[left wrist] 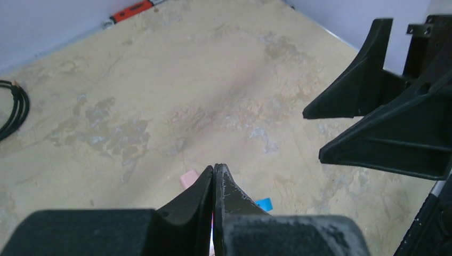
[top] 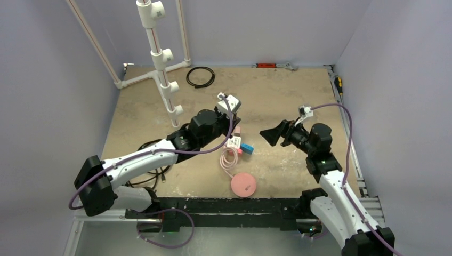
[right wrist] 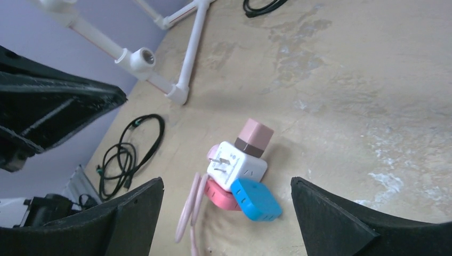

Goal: Pull the plug off the socket
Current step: Remove the plug from the socket.

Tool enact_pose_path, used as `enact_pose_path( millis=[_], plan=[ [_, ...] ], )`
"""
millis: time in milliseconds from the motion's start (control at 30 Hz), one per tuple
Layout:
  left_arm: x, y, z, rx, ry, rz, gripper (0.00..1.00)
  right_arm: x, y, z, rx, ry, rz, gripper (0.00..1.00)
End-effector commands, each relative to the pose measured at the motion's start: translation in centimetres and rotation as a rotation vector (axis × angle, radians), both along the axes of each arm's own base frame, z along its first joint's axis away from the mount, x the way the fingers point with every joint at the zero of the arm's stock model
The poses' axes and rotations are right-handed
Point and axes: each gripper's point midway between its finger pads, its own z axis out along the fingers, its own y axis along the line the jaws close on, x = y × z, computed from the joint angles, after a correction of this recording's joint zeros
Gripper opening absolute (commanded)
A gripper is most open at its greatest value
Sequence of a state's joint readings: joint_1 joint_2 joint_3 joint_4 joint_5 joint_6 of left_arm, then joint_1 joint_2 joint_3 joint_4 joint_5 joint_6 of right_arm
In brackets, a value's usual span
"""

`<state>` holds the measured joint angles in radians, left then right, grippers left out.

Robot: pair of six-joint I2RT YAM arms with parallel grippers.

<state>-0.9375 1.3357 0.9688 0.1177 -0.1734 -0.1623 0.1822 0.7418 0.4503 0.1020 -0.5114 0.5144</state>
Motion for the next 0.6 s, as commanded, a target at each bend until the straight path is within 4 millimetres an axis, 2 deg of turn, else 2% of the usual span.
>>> enact_pose_path(
  millis=[0, 133, 267, 333, 433, 567],
  plan=[
    [-0.4, 0.4, 0.1, 0.01, -0.034, -0.015, 0.0, -0.7, 1.0, 2.2, 0.008, -0.061, 0.089, 0.93],
    [-0.5, 0.9, -2.8, 0.043, 0.107, 0.05, 0.17, -0.2, 0.3, 0.3, -0.035, -0.017, 0.045, 0.93],
    [-1.7, 0.6, -5.4, 0.071, 0.242, 0.04, 0.49, -0.3, -0.3, -1.7, -0.055, 0.025, 0.013, 0.92],
    [-1.9, 0.7, -6.1, 0.078, 0.265, 0.045, 0.61, -0.3, -0.6, -2.6, -0.06, 0.05, -0.012, 0.92],
    [-1.7, 0.7, -6.9, 0.1, 0.287, 0.05, 0.73, -0.1, -0.6, -3.6, -0.063, 0.082, -0.022, 0.91],
    [-0.8, 0.3, -8.6, 0.084, 0.388, 0.049, 0.8, 0.5, -0.1, -4.0, -0.044, 0.099, -0.019, 0.9]
  ],
)
